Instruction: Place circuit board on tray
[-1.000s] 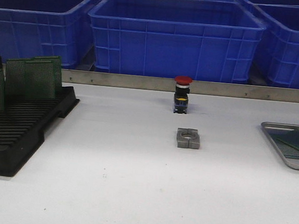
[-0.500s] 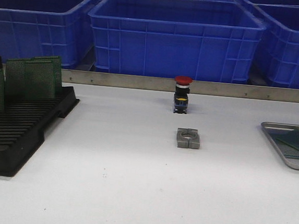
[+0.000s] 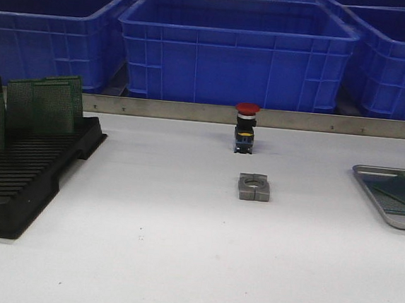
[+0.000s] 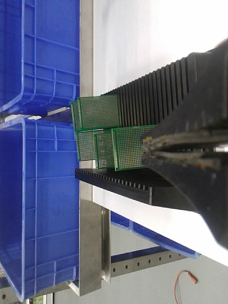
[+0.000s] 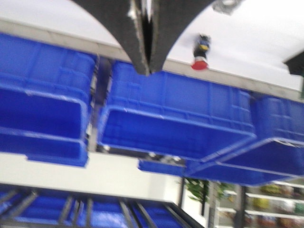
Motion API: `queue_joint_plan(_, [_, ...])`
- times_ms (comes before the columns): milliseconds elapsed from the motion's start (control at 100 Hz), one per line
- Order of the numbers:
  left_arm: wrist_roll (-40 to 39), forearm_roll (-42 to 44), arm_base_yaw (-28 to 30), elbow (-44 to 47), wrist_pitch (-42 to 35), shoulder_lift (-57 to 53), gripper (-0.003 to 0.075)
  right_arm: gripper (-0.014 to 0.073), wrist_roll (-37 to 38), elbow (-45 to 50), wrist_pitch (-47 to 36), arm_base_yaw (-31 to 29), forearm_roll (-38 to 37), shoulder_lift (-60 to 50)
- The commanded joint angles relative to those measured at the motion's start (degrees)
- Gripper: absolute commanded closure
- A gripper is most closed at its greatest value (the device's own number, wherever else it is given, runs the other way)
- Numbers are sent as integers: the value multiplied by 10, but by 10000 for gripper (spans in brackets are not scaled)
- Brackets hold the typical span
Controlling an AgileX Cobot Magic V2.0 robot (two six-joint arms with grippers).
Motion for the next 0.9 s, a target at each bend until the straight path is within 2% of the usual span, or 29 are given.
queue_joint_plan(0, [-6, 0, -4, 27, -46, -17, 741, 701, 165, 2, -25, -19, -162, 6])
queue_joint_plan(20, [-6, 0, -4, 27, -46, -17, 741, 701, 207, 9, -30, -24, -218, 6])
queue_joint_plan(160, [-6, 0, -4, 27, -46, -17, 741, 701, 458, 58, -46, -54, -452, -11])
queue_joint_plan(270, [-6, 0, -4, 27, -46, -17, 741, 701, 569, 111, -59, -61, -567, -62])
queue_joint_plan(340, [-6, 0, -4, 27, -46, -17, 741, 701, 605, 144, -79, -61, -584, -107])
queue_joint_plan(370, [-6, 0, -4, 27, -46, -17, 741, 701, 612, 141, -52, -63, -595, -124])
queue_joint_plan(430, [-6, 0, -4, 27, -46, -17, 741, 701, 618, 140, -58, -64, -605, -113])
queue_joint_plan(440, [-6, 0, -4, 27, -46, -17, 741, 653, 618, 140, -58, -64, -607, -113])
queue_joint_plan(740, [-6, 0, -4, 27, -46, -17, 741, 653, 625, 141, -56, -70, -618, -118])
queue_joint_plan(890, [-6, 0, -4, 27, -46, -17, 741, 653, 660, 141, -55, -75, -618, -118])
